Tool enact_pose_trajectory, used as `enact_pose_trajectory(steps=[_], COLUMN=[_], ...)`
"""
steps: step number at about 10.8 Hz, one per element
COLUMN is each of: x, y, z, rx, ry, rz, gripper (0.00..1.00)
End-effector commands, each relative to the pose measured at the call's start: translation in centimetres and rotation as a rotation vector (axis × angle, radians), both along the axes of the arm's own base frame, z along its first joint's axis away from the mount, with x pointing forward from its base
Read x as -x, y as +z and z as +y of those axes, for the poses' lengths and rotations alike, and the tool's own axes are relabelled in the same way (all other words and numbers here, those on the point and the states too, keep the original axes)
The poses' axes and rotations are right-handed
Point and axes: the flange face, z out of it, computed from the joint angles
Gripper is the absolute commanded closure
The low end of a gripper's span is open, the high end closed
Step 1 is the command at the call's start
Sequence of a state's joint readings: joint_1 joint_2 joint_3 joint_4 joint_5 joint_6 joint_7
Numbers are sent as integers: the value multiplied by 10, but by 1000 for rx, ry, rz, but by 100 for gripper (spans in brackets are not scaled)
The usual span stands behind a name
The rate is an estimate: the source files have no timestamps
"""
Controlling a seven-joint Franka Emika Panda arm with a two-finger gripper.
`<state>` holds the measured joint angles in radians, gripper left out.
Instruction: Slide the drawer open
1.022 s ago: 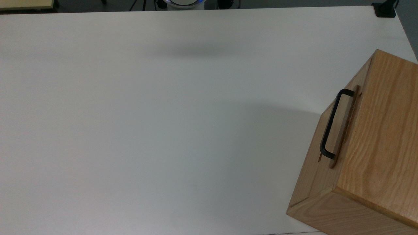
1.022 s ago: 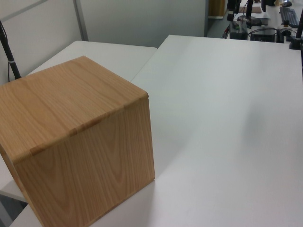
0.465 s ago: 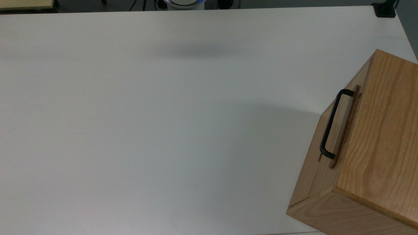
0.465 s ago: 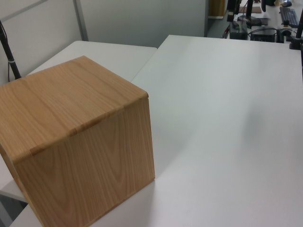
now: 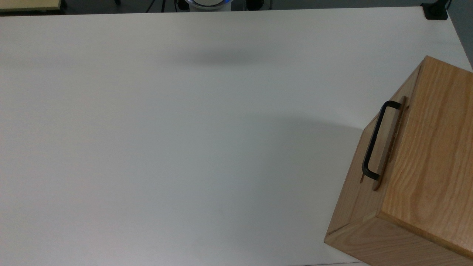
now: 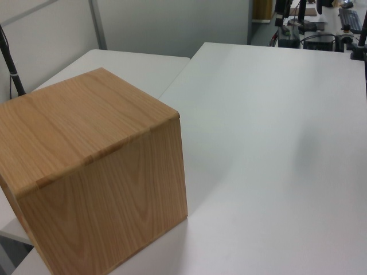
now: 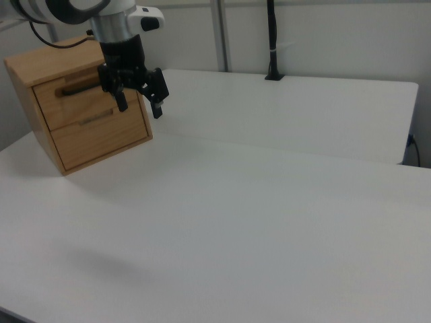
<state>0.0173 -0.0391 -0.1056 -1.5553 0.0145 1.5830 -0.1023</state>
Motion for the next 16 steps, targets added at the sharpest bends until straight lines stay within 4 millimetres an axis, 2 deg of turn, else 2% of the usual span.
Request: enact_pose_trajectory(steps=[1, 3, 5, 6, 7, 8, 9, 10, 11, 12, 13, 14, 16], x=[1, -7, -15, -18, -26, -37, -52, -65, -76, -87, -103, -115, -139], y=[-10, -22, -30, -28, -22, -26, -36, -54, -69, -84, -93, -93, -106], z=[4, 13, 28, 57, 77, 103, 142, 175, 190, 195, 207, 229, 253], rx=[25, 41, 20, 11, -55, -148, -175, -182, -197, -205, -262, -315, -389], ry=[117, 384, 338, 268, 95, -71, -139, -136, -131, -138, -165, -202, -305], rz=[-3, 16, 22, 9, -39, -63, -99, -109, -94, -75, -88, -135, -274], gripper=[0, 0, 0, 0, 0, 0, 0, 0, 0, 10, 4, 0, 0])
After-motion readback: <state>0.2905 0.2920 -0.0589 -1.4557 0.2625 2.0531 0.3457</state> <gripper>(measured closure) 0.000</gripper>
